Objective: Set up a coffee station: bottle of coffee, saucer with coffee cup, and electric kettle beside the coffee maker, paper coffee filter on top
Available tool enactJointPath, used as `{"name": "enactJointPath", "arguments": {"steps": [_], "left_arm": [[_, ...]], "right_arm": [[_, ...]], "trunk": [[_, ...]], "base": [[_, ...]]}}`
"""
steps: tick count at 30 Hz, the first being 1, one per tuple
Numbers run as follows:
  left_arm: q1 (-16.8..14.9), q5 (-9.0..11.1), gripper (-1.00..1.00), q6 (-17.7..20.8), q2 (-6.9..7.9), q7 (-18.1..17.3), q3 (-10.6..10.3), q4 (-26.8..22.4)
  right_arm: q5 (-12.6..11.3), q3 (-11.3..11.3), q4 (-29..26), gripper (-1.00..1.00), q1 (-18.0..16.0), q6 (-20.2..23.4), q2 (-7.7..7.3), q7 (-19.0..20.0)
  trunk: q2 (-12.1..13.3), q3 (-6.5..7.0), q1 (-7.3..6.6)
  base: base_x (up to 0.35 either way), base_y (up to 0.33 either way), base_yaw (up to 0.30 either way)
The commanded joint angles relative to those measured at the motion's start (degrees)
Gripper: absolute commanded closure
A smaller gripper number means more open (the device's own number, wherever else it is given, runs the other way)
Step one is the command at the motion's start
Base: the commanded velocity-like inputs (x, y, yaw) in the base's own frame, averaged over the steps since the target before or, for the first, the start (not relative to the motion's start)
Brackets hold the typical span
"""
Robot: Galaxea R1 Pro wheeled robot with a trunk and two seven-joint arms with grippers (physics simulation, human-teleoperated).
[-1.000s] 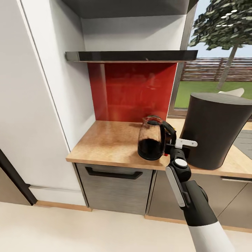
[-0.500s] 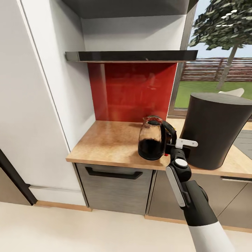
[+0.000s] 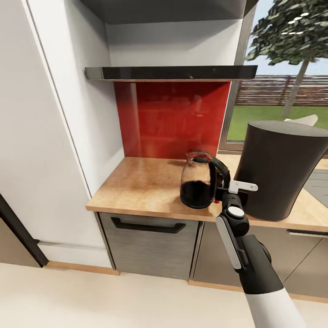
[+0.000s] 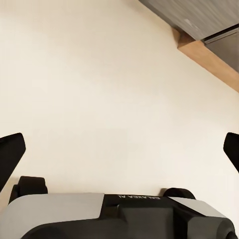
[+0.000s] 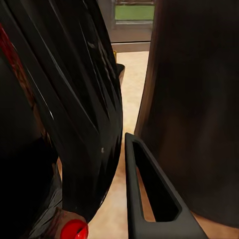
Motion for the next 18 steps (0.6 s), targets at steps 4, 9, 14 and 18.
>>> {"name": "enactJointPath", "arguments": {"steps": [4, 9, 14, 18], "left_arm": [[-0.04, 0.07, -1.00, -0.41, 0.01, -0.11, -0.24, 0.07], [-0.04, 0.07, -1.00, -0.41, 0.01, -0.07, -0.25, 0.07], [-0.06, 0.07, -1.00, -0.41, 0.01, -0.04, -0.25, 0.07], [-0.04, 0.07, -1.00, -0.41, 0.01, -0.03, -0.22, 0.07]], "right_arm": [[-0.26, 0.09, -0.07, 1.00, -0.07, 0.10, -0.03, -0.58], [-0.31, 0.11, -0.02, 1.00, -0.07, 0.16, -0.02, -2.87], [-0.42, 0.17, 0.01, 1.00, -0.07, 0.18, -0.02, -3.89], [-0.43, 0.18, 0.01, 1.00, -0.07, 0.19, -0.03, -3.98]], "trunk": [[-0.04, -0.06, 0.00], [-0.04, -0.06, 0.00], [-0.04, -0.06, 0.00], [-0.04, -0.06, 0.00]], "base": [[0.000, 0.000, 0.000], [0.000, 0.000, 0.000], [0.000, 0.000, 0.000], [0.000, 0.000, 0.000]]}}
